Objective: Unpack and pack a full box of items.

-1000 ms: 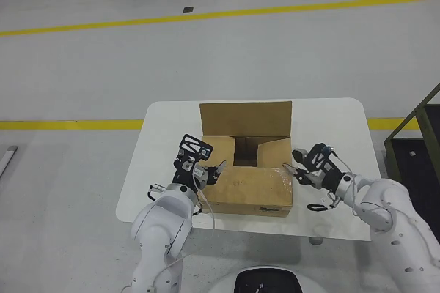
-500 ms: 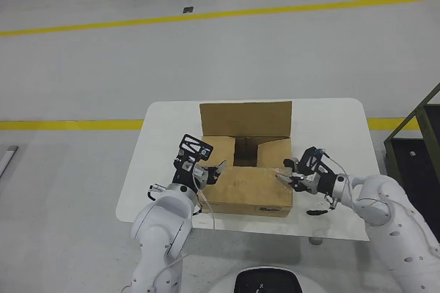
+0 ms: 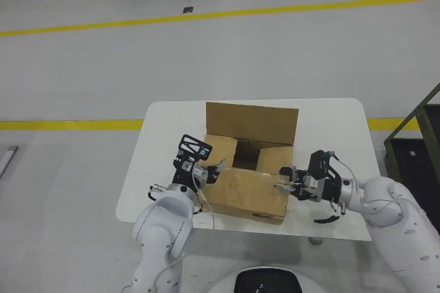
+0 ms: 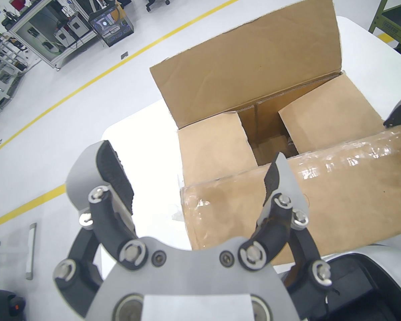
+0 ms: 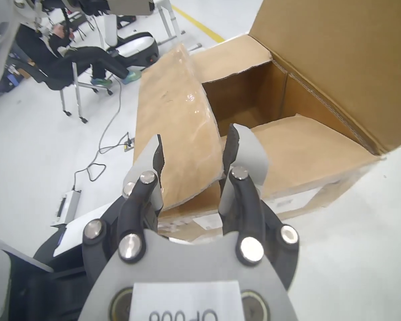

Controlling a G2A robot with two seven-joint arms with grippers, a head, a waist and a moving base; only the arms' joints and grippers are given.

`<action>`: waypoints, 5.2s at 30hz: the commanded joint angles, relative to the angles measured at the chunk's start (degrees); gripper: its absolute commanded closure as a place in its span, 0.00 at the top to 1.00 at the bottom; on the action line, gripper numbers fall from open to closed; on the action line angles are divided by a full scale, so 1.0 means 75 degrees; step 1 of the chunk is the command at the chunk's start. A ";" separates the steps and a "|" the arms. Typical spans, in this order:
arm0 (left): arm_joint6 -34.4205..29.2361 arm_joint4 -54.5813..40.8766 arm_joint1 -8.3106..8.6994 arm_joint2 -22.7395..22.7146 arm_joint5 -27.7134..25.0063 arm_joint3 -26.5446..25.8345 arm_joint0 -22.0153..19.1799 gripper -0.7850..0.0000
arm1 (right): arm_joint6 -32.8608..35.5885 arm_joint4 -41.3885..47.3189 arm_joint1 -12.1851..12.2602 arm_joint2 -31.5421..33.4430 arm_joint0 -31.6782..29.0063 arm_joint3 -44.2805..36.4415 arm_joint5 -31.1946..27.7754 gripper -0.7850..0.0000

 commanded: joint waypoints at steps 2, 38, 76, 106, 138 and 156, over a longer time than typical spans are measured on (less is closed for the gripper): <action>0.0000 0.0000 -0.0001 0.0000 -0.0002 0.0000 0.0001 1.00 | 0.0569 0.1173 0.0092 -0.0161 0.0004 0.0046 -0.0120 0.45; 0.0000 0.0000 -0.0001 0.0000 -0.0002 0.0000 0.0001 1.00 | 0.1618 0.2305 0.0662 -0.0909 0.0285 -0.0367 0.1037 0.00; -0.0443 0.1131 0.0246 0.0558 -0.1309 -0.0103 -0.0041 1.00 | -0.5719 -0.7173 0.1166 0.0582 -0.1667 -0.3029 0.1017 0.44; -0.0913 -0.0492 0.0527 0.0342 -0.2446 -0.1026 0.0353 1.00 | -0.3948 -0.3829 0.0983 -0.1438 -0.0716 -0.1367 0.1351 0.00; -0.0735 -0.0582 0.0545 0.0774 -0.1578 -0.0520 -0.0196 1.00 | -0.5119 -0.4073 0.0860 -0.1196 -0.1640 -0.0632 0.4317 0.00; -0.0834 0.1524 0.0494 0.1946 -0.0410 0.1734 -0.1194 1.00 | -0.5686 -0.4154 0.0997 -0.0296 -0.2365 -0.1301 0.4201 0.00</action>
